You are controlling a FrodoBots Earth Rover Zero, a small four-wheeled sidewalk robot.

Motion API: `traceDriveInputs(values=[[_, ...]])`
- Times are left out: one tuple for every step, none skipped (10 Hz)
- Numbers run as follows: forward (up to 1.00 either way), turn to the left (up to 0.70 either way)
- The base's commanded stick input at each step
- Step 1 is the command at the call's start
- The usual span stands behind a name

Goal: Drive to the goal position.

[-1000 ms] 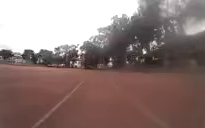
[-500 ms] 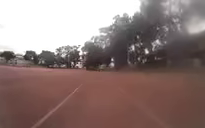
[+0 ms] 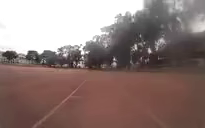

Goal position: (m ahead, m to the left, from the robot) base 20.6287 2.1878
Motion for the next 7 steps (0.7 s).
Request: traceDriveInputs(values=[[1.00,0.00],[1.00,0.00],[1.00,0.00],[1.00,0.00],[1.00,0.00],[1.00,0.00],[1.00,0.00]])
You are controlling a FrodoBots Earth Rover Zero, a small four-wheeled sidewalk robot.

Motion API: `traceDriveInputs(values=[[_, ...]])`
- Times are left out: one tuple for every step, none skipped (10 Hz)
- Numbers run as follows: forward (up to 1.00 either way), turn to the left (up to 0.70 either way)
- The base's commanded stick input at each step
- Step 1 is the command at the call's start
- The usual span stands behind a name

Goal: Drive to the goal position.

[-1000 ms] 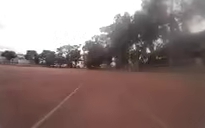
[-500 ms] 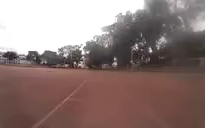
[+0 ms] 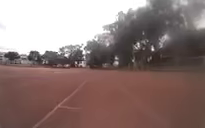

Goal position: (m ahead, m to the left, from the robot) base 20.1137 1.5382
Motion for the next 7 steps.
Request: traceDriveInputs(values=[[1.00,0.00],[1.00,0.00],[1.00,0.00],[1.00,0.00],[1.00,0.00],[1.00,0.00],[1.00,0.00]])
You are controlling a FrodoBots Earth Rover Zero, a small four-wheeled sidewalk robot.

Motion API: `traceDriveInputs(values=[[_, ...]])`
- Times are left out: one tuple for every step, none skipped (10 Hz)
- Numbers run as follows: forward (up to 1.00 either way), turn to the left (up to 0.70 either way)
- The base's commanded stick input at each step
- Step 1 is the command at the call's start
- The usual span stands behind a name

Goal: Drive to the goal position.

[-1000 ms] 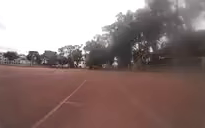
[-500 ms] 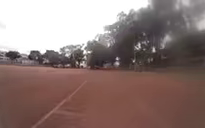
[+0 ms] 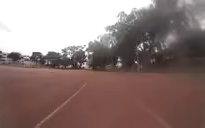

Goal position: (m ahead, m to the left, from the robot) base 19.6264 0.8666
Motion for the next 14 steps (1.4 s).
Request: traceDriveInputs(values=[[1.00,0.00],[1.00,0.00],[1.00,0.00],[1.00,0.00],[1.00,0.00],[1.00,0.00],[1.00,0.00],[1.00,0.00],[1.00,0.00],[1.00,0.00],[1.00,0.00],[1.00,0.00],[1.00,0.00],[1.00,0.00]])
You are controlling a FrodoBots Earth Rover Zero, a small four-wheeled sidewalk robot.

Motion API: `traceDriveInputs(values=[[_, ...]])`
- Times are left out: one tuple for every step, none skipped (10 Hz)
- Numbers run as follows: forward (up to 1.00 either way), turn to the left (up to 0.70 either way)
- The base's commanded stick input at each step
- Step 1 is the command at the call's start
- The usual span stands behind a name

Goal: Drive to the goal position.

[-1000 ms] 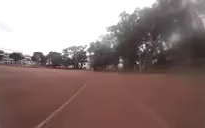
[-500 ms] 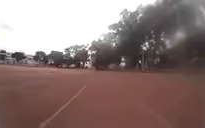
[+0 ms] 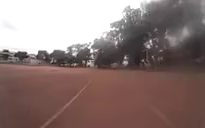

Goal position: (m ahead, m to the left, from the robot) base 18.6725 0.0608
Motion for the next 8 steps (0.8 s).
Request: traceDriveInputs(values=[[1.00,-0.13],[1.00,-0.38],[1.00,-0.40],[1.00,-0.40],[1.00,-0.40],[1.00,-0.30],[1.00,-0.17],[1.00,-0.05]])
